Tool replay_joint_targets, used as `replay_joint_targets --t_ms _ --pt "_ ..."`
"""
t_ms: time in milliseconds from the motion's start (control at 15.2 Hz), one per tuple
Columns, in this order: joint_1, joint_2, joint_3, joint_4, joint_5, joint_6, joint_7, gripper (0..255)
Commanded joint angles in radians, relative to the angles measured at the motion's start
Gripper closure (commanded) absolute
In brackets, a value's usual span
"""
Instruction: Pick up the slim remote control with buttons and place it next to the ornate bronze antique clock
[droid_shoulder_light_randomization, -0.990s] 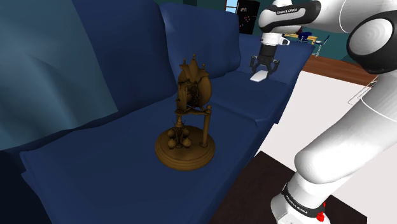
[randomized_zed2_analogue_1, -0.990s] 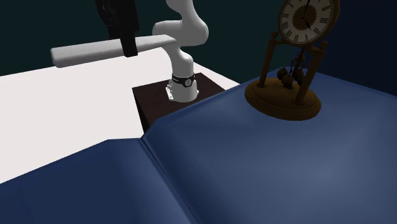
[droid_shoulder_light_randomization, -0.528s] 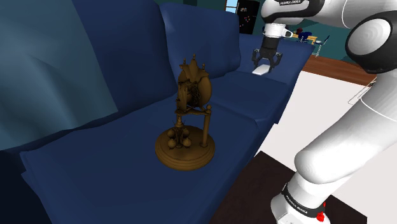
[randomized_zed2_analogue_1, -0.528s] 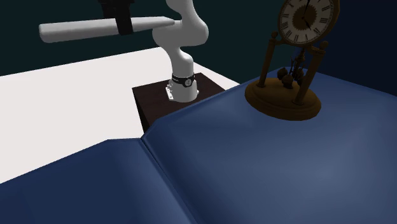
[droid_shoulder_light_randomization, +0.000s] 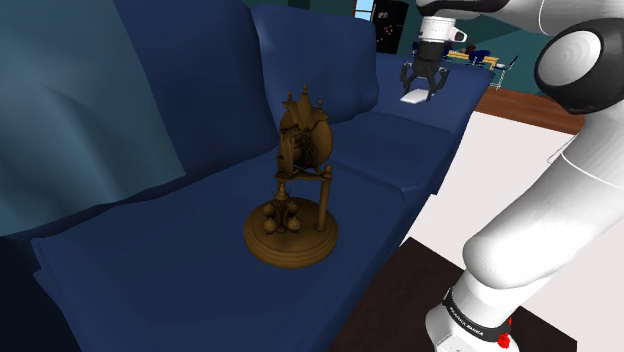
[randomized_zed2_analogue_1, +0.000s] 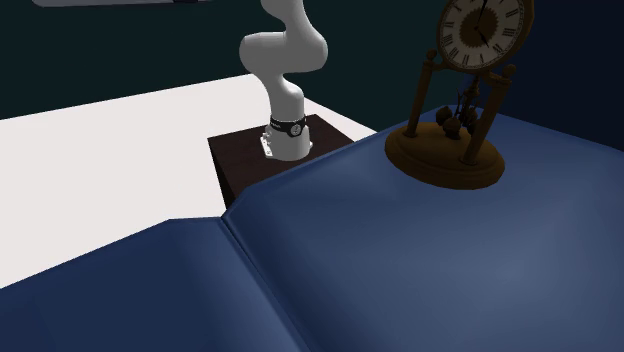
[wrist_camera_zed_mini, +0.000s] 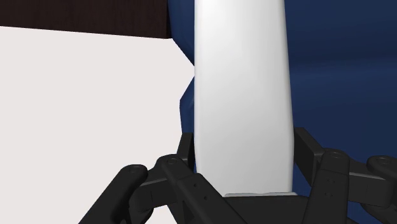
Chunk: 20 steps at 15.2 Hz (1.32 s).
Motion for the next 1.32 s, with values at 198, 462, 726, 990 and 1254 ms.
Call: replay_joint_targets --t_ms 198,462,726,990,1254 --pt "-0.001 0.027 -0.002 0.098 0.005 -0.072 -0.006 255" --pt "-0.003 0.055 -0.005 0.188 0.011 -0.134 -0.012 255" --pt "-0.006 0.091 -0.009 0.289 0.019 -0.200 -0.020 255" --pt "-0.011 0.135 -0.014 0.405 0.029 -0.272 -0.029 255" --pt "-0.021 0.194 -0.022 0.544 0.045 -0.354 -0.040 255"
